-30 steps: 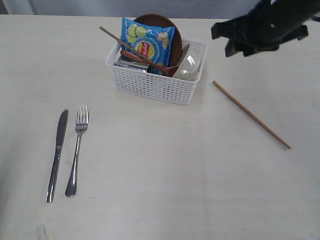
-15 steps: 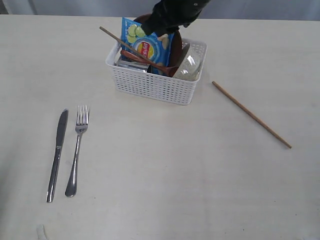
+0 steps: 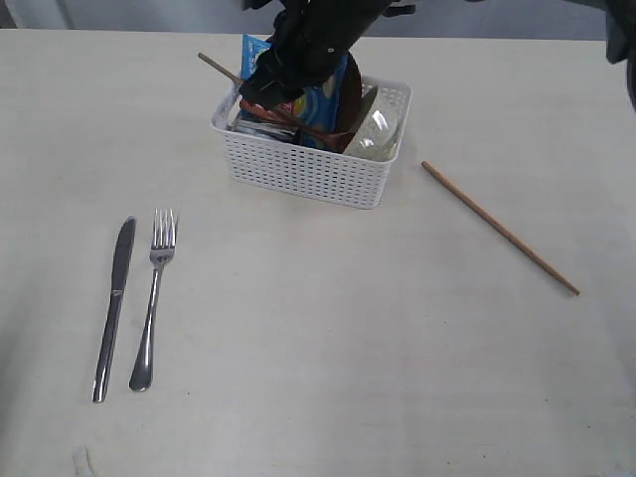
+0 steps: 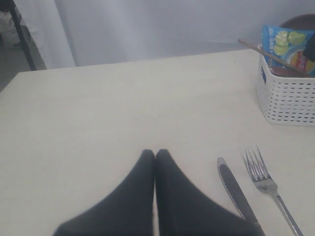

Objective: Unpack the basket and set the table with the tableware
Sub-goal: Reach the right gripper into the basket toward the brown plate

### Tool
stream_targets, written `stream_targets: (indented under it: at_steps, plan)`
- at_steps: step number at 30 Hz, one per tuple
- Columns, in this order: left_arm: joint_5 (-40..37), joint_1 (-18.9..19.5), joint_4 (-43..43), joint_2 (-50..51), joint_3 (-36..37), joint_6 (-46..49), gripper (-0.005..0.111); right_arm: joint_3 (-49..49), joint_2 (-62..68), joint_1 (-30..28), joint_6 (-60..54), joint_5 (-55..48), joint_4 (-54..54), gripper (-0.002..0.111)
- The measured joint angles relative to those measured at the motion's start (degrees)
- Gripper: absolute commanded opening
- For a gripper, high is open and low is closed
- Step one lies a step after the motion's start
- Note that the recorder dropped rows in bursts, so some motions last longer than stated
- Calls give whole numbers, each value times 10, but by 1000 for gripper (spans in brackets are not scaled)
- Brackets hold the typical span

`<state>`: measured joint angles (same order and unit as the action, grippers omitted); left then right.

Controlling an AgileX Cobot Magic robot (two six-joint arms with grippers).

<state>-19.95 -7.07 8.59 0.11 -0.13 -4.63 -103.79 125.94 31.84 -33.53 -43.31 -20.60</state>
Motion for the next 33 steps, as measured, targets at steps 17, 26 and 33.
stream_targets:
  at_steps: [17,26,33]
  plan:
    - [0,0,0,0,0,0,0,-84,87,3,-12,-5,-15,40]
    - [0,0,0,0,0,0,0,-93,99,3,-12,6,-24,39]
    - [0,0,0,0,0,0,0,-93,110,4,-19,16,-20,0]
